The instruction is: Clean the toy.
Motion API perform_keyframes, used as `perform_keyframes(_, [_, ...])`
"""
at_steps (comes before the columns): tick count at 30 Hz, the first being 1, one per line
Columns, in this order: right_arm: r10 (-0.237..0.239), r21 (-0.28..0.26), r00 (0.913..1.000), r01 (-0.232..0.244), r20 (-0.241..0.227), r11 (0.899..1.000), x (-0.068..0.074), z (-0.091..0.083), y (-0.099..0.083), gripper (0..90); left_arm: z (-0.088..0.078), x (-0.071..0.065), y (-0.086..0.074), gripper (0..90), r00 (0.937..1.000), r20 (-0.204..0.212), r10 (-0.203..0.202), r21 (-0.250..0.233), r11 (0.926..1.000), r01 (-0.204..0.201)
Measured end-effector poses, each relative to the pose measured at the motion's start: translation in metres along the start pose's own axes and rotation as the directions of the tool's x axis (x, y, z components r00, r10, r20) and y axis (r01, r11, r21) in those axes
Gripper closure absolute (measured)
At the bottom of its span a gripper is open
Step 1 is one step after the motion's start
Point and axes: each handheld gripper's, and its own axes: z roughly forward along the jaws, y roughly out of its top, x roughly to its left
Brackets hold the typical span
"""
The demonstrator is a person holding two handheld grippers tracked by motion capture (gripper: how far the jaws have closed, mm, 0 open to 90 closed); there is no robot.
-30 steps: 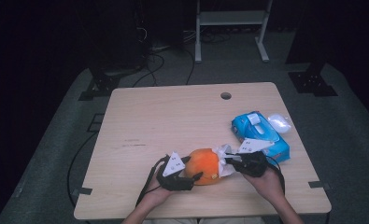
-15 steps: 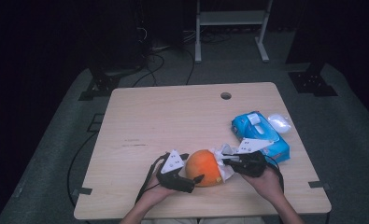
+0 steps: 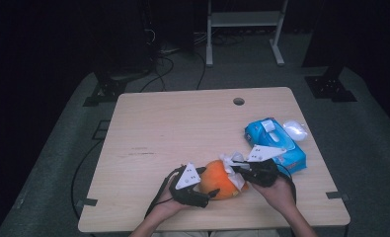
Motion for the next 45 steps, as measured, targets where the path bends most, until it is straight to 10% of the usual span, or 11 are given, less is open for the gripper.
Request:
perform_keyframes(6, [-0.014,0.005,0.9998,0.015,-0.011,1.0,0.001,0.002,-0.001,82.8,0.005,0.013,-0.006,10.3,0.9911,0.047,-0.125,0.038,0.9917,0.123])
perform_keyframes(12, [-0.056,-0.029,0.9983,0.055,-0.018,0.998,0.019,0.003,0.007,82.9,0.0,-0.003,0.003,34.3,0.9979,-0.057,0.029,0.02,0.9994,-0.028])
perform_keyframes(17, [-0.112,-0.052,0.9935,0.111,-0.021,0.992,0.036,0.006,0.018,82.8,-0.009,-0.009,0.011,38.0,0.9715,-0.173,0.162,0.027,0.9867,-0.16])
perform_keyframes(22, [-0.072,-0.026,0.9974,0.072,0.01,0.997,0.018,0.008,0.009,82.8,-0.007,-0.005,0.009,27.5,0.9858,-0.128,0.109,-0.012,0.9937,-0.111])
perform_keyframes(28, [-0.037,-0.021,0.9993,0.037,0.005,0.999,0.012,0.008,0.004,82.8,-0.005,0.012,0.003,13.7,0.9933,-0.086,-0.077,-0.011,0.997,0.076])
perform_keyframes(37, [-0.144,-0.058,0.9879,0.141,-0.057,0.988,0.053,0.016,0.02,82.8,-0.002,-0.012,0.008,27.2,0.9836,-0.117,0.137,0.014,0.9905,-0.137])
perform_keyframes(45, [-0.07,-0.061,0.9973,0.071,0.023,0.996,0.026,0.007,0.013,82.9,-0.003,-0.009,0.006,27.9,0.9868,-0.112,0.116,-0.008,0.993,-0.118])
